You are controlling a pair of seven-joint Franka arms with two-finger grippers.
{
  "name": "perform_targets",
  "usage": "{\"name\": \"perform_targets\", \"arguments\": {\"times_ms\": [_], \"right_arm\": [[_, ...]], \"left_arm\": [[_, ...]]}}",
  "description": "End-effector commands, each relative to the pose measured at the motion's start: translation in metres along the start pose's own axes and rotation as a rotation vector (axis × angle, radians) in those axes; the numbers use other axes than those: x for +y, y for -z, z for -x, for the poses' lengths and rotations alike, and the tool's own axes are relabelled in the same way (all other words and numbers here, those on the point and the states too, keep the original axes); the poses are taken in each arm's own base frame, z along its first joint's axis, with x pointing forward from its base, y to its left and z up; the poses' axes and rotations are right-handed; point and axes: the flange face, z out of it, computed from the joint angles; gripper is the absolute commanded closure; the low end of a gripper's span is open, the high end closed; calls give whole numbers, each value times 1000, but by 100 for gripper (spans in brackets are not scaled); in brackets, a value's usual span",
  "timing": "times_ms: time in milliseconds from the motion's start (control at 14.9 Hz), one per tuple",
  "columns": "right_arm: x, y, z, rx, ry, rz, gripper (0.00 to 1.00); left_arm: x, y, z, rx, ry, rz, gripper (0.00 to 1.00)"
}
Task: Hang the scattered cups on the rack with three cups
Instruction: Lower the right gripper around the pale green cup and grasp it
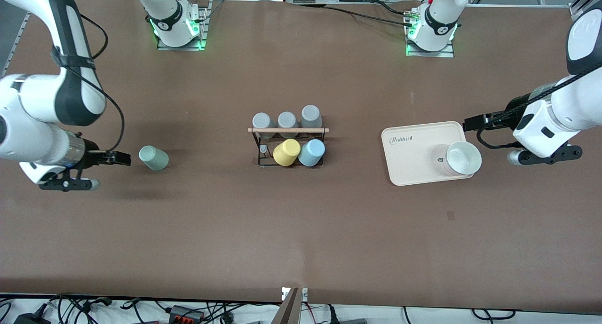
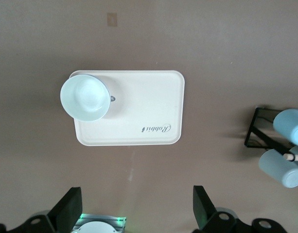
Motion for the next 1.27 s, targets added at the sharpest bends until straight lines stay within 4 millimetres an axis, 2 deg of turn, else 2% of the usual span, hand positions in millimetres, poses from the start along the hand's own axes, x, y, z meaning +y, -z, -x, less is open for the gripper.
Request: {"name": "perform_targets", "arguments": {"times_ms": [0, 201, 401, 602, 736, 937, 1138, 1204], "right_arm": [[1, -30, 19, 13, 4, 4, 0], [-3, -51, 26, -25, -22, 5, 0], [-17, -71, 36, -46, -40, 8, 0], [-18, -82, 38, -43, -55, 10, 0], [-17, -98, 37, -49, -54, 11, 0], [-17, -106, 37, -61, -54, 13, 0], [-16, -121, 36, -75, -56, 14, 0], [-17, -121, 36, -73, -54, 14, 0]], "left_arm": [[-19, -6, 26, 23, -56, -46, 0], [-21, -11, 34, 25, -66, -52, 0], [-20, -10, 35, 28, -70, -52, 0], [-17, -12, 35, 25, -78, -54, 0], [-15, -13, 36, 23, -84, -54, 0], [-17, -18, 40, 19, -83, -59, 0], [-12, -17, 41, 26, -92, -59, 0], [-10, -17, 41, 29, -95, -61, 0]]}}
